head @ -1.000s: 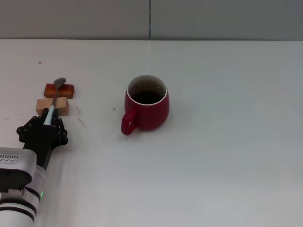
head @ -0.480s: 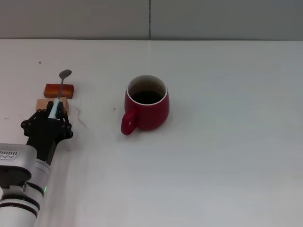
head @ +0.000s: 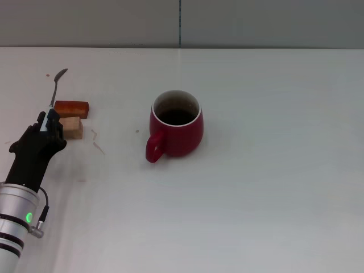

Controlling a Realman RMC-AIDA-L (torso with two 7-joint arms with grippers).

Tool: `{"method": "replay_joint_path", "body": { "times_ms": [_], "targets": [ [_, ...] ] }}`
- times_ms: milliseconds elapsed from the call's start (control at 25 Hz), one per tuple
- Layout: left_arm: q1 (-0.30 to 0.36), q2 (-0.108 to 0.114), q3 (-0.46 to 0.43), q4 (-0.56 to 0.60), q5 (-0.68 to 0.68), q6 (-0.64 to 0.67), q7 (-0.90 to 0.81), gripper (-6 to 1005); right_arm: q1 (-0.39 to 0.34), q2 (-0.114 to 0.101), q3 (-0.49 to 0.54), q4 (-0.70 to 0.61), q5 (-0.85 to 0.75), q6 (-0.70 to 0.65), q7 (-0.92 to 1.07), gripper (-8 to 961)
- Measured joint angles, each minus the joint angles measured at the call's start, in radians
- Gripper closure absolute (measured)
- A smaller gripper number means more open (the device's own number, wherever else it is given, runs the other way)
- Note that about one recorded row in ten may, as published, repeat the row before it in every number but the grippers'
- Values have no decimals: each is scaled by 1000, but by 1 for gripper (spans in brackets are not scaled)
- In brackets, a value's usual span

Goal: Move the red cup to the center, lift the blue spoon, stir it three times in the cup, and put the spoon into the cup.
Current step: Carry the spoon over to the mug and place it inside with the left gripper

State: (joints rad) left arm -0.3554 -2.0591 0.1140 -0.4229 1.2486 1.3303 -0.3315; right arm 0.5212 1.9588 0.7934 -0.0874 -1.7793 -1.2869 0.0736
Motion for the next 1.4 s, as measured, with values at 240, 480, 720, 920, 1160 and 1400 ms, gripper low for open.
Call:
{"method": "replay_joint_path", "body": {
  "times_ms": [240, 480, 720, 920, 1160, 1400],
  "targets": [
    [11, -1, 3, 119, 76, 7, -363, 827, 4, 0, 2, 0, 0, 0, 0, 338],
    [21, 0, 5, 301, 193, 101, -819, 827, 5, 0, 4, 0, 0, 0, 0, 338],
    [23, 0, 8, 451, 249, 247, -1107, 827, 5, 0, 0, 0, 0, 0, 0, 338],
    [8, 12, 58, 606, 261, 360, -1330, 828, 3, 0, 0, -1, -1, 0, 0, 338],
    [-28, 42, 250, 814, 268, 399, -1546, 827, 6, 17, -1, 1, -2, -4, 0, 339],
    [-69, 117, 442, 1030, 271, 443, -1663, 828, -6, 61, -30, -3, -6, -34, 0, 339]
  ]
}}
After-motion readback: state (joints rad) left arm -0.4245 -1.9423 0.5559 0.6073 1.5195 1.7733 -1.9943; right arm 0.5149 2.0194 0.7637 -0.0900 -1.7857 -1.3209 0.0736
